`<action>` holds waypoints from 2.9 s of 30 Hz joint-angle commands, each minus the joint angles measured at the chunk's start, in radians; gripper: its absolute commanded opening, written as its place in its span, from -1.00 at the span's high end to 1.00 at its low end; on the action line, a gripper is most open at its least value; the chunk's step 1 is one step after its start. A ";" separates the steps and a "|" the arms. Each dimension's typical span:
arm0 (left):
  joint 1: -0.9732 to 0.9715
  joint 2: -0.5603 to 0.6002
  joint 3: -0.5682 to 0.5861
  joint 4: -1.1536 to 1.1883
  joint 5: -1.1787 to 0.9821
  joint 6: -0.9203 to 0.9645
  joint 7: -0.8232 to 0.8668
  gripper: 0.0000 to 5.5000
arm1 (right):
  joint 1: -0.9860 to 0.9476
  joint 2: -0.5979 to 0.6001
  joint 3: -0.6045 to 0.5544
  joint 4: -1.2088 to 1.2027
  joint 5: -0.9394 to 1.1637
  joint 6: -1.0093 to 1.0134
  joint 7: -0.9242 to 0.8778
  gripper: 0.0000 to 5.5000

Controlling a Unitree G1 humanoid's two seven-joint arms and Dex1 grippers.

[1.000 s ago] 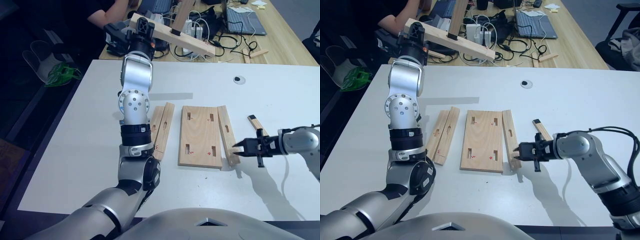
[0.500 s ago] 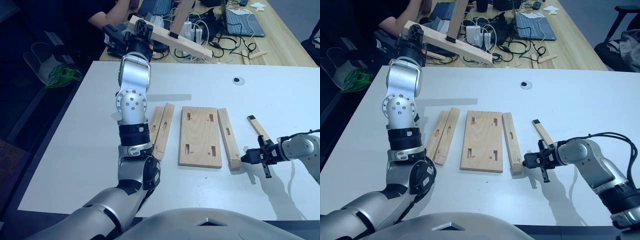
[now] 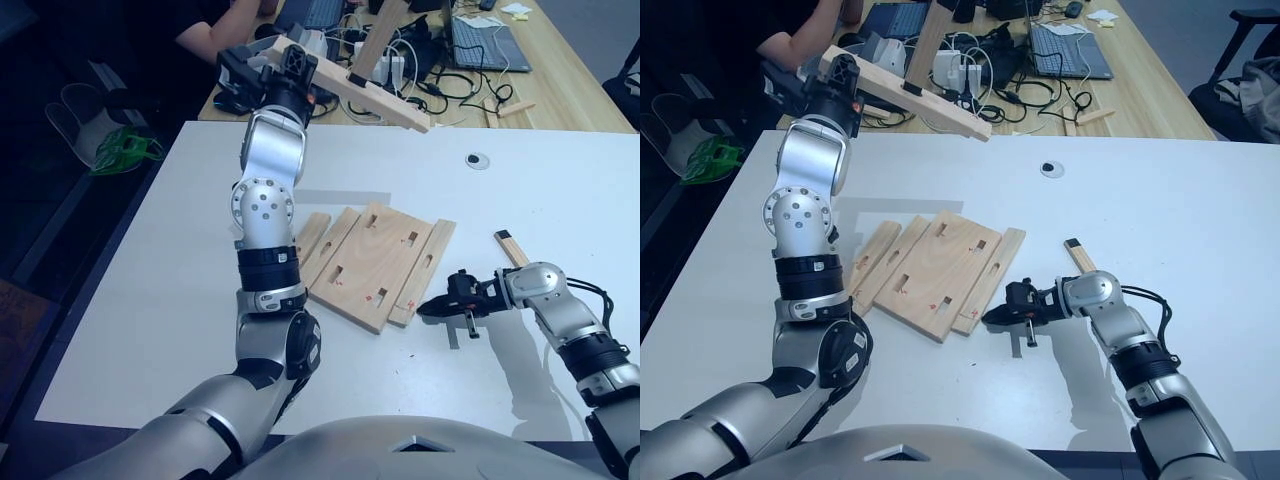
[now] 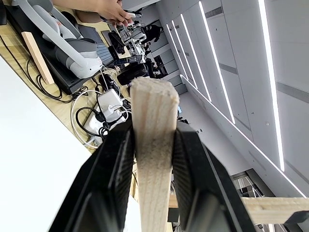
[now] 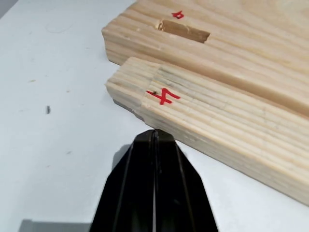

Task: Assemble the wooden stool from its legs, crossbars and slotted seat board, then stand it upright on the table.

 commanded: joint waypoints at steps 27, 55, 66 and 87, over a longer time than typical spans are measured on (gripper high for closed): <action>0.357 0.712 0.096 -0.292 -0.225 0.736 -0.602 0.63 | 0.300 0.355 -0.711 -0.692 0.735 0.763 -1.070 1.00; 0.442 0.645 0.032 -0.478 -0.074 0.686 -0.529 0.63 | 0.304 0.389 -0.681 -0.666 0.649 0.696 -1.055 1.00; 0.601 0.524 -0.106 -0.618 0.154 0.467 -0.527 0.63 | 0.266 0.371 -0.685 -0.615 0.607 0.665 -1.044 1.00; 0.455 0.284 -0.323 -0.253 0.532 0.066 -0.631 0.63 | 0.193 0.345 -0.672 -0.565 0.571 0.664 -1.028 1.00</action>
